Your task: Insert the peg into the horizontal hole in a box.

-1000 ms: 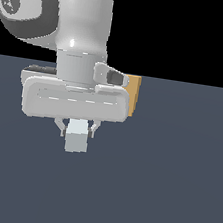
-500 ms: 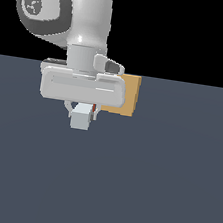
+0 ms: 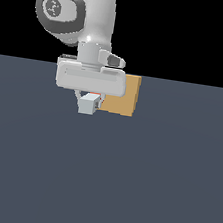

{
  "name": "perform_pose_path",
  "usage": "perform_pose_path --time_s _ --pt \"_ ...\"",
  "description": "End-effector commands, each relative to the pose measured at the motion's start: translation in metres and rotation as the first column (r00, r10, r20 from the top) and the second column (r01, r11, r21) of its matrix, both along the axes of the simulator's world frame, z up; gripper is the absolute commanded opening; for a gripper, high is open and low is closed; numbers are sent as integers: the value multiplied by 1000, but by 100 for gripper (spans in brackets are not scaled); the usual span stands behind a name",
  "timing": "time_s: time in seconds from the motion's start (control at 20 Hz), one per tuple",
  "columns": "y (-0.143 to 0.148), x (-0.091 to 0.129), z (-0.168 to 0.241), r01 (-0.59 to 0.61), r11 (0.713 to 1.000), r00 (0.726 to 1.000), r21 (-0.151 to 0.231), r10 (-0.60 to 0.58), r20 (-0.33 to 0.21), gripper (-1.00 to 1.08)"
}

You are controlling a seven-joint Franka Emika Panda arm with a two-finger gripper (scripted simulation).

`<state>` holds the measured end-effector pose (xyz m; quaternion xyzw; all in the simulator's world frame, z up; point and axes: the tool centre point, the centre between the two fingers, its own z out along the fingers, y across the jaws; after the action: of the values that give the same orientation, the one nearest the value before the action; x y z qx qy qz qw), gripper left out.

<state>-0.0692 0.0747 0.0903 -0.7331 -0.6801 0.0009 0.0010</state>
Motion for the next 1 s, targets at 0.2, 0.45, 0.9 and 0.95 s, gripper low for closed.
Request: perform_pose_path --time_s 0.2,0.45,0.9,0.95 --pt "37 8 11 86 996 996 0 -86 3 -100" --pt "56 14 16 132 991 991 0 -132 3 -100" --pt "70 21 20 169 986 986 0 -169 3 -100" --pt "71 21 20 169 986 986 0 -169 3 -100"
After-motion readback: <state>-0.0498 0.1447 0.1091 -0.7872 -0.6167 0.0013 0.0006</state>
